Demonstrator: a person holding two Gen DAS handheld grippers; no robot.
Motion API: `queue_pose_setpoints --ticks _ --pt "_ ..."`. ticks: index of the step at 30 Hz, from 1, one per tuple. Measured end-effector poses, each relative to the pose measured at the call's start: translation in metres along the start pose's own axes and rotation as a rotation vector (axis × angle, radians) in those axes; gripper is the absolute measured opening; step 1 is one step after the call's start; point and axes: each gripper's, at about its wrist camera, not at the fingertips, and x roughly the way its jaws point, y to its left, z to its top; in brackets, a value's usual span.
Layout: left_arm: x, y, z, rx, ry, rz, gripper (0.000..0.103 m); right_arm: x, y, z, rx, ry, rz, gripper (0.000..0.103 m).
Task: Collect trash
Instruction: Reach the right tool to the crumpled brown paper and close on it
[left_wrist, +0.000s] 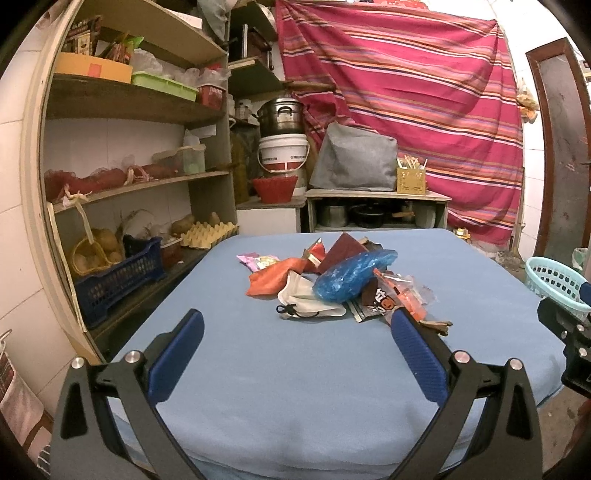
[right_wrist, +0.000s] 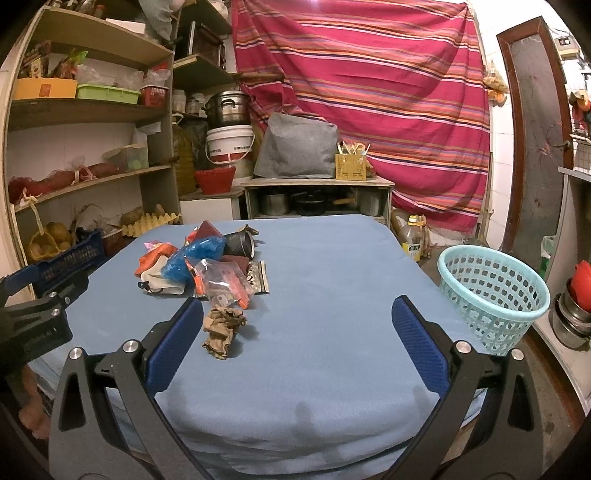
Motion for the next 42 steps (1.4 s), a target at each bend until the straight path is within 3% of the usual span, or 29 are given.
queue_pose_setpoints --ticks 16,29,32,37,42 --pt "0.013 0.009 0.005 0.009 -0.012 0.023 0.099 0.031 0.013 -0.002 -0.042 0.032 -0.002 0.099" --pt "0.045 0.050 0.004 -0.033 0.037 0.068 0.099 0.064 0.034 -0.004 -0.056 0.072 0.027 0.099" --pt "0.060 0.065 0.003 -0.068 0.084 0.045 0.099 0.071 0.036 -0.004 -0.038 0.079 0.031 0.099" --pt "0.076 0.090 0.002 -0.124 0.133 0.070 0.099 0.089 0.052 -0.009 -0.081 0.105 0.017 0.099" --pt "0.081 0.097 0.000 -0.095 0.138 0.101 0.099 0.104 0.067 -0.013 -0.096 0.134 0.044 0.099"
